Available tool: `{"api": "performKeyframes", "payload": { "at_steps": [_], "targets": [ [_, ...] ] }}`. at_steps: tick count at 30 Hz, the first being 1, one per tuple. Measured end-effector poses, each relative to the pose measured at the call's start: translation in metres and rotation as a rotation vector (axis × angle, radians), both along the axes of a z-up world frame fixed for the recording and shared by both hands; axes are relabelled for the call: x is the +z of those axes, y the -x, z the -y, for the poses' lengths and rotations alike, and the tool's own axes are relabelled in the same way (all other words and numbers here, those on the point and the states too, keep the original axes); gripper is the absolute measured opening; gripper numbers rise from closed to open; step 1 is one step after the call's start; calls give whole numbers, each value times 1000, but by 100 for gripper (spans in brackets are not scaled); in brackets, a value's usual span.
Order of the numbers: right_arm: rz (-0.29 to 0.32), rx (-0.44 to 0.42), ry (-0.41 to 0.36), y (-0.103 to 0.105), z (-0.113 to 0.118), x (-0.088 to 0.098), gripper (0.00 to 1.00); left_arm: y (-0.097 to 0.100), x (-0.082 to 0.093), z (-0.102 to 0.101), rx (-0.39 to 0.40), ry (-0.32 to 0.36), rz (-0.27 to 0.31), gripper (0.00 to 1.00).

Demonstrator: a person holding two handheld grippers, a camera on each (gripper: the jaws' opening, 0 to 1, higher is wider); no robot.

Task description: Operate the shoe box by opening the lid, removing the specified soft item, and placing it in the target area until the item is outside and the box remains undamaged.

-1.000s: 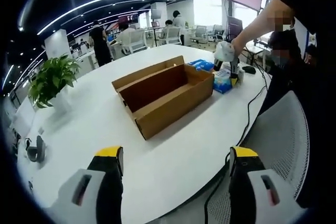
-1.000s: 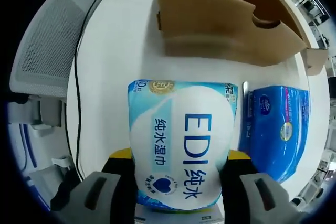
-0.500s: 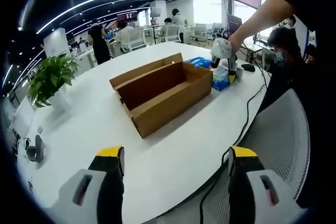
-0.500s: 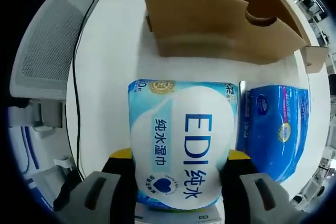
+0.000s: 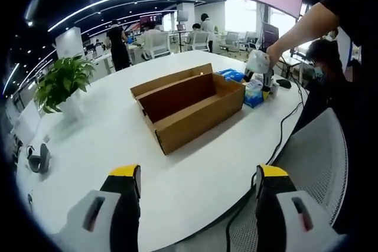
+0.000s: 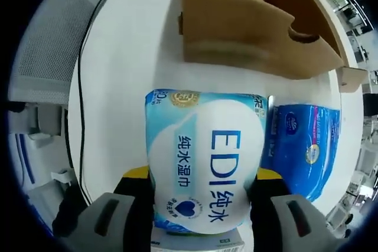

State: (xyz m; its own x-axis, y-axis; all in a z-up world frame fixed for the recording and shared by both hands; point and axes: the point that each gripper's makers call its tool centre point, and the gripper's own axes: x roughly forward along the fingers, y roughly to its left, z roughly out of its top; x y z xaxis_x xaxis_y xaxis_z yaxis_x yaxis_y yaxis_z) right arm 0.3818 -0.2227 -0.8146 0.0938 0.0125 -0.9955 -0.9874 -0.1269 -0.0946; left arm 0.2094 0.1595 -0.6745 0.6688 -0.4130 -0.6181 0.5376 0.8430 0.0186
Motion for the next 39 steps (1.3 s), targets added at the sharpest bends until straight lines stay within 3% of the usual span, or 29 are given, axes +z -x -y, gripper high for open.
{"api": "performKeyframes", "payload": {
  "at_steps": [18, 22, 24, 26, 29, 31, 36, 39],
  "targets": [
    [119, -24, -58, 11, -3, 29, 63, -6, -1, -2, -10, 15, 19, 78],
    [149, -125, -115, 13, -6, 39, 62, -7, 4, -2, -14, 31, 35, 70],
    [155, -144, -129, 16, -6, 44, 61, -7, 3, -3, -13, 29, 34, 73],
    [178, -159, -155, 16, -7, 51, 61, -10, -1, -8, -2, -13, 34, 84],
    [180, -267, -242, 19, -12, 62, 61, -10, 2, -7, -10, 1, 34, 75],
    [162, -337, -280, 24, -13, 66, 63, -12, 2, -8, -1, 3, 31, 78],
    [231, -379, -373, 25, -19, 89, 63, -14, 2, -7, -3, 7, 27, 77],
    [267, -457, -456, 24, -25, 104, 64, -15, 1, -4, -13, 1, 15, 77]
  ]
}}
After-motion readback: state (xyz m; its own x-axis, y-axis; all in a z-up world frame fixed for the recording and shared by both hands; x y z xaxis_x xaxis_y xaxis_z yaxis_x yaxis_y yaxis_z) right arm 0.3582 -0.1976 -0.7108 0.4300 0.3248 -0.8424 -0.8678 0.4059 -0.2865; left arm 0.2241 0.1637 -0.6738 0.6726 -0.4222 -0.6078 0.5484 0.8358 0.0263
